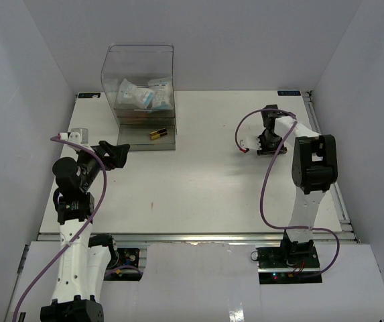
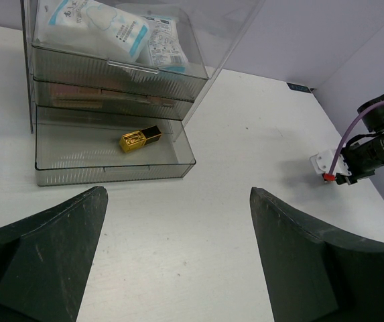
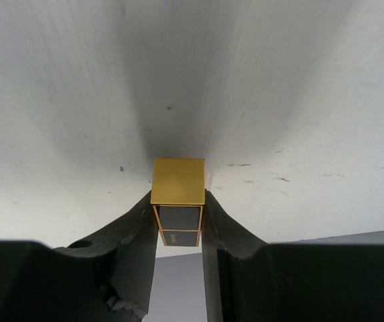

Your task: Organize the makeup

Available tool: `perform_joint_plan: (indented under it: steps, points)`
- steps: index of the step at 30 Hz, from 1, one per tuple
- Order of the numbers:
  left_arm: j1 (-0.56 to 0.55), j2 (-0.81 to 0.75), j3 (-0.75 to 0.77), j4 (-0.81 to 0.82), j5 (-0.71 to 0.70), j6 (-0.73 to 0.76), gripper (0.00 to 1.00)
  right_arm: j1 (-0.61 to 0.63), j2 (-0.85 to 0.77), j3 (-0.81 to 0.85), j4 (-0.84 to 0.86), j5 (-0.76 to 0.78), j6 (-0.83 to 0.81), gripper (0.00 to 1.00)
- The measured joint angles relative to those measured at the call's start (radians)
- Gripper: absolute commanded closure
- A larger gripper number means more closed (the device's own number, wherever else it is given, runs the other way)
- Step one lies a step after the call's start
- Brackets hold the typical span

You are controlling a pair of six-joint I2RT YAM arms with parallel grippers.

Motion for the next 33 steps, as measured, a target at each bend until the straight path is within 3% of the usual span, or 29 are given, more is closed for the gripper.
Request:
perform_joint_plan:
  steps: [4,9,14,17,25,33]
  points:
    - [0.0,-0.001,0.0,-0.001,-0.001,0.0,0.02,0.081,-0.059,0.007,-0.051,-0.039,0.09,0.84]
    - [0.002,-0.008,0.0,-0.005,-0.013,0.004,0.02,0.328,-0.106,0.112,-0.128,-0.125,0.244,0.86]
    - [0.002,-0.033,0.0,-0.015,-0.065,0.012,0.02,0.647,0.011,0.49,-0.145,-0.252,0.488,0.85]
    - [0.002,-0.055,0.0,-0.019,-0.099,0.018,0.02,0.756,0.126,0.724,-0.066,-0.303,0.605,0.83]
    - [0.004,-0.07,0.0,-0.02,-0.143,0.026,0.02,0.799,0.243,0.721,0.224,-0.265,0.799,0.8]
    - [0.008,-0.061,0.0,-0.02,-0.146,0.026,0.02,0.771,0.36,0.717,0.471,-0.156,0.847,0.77]
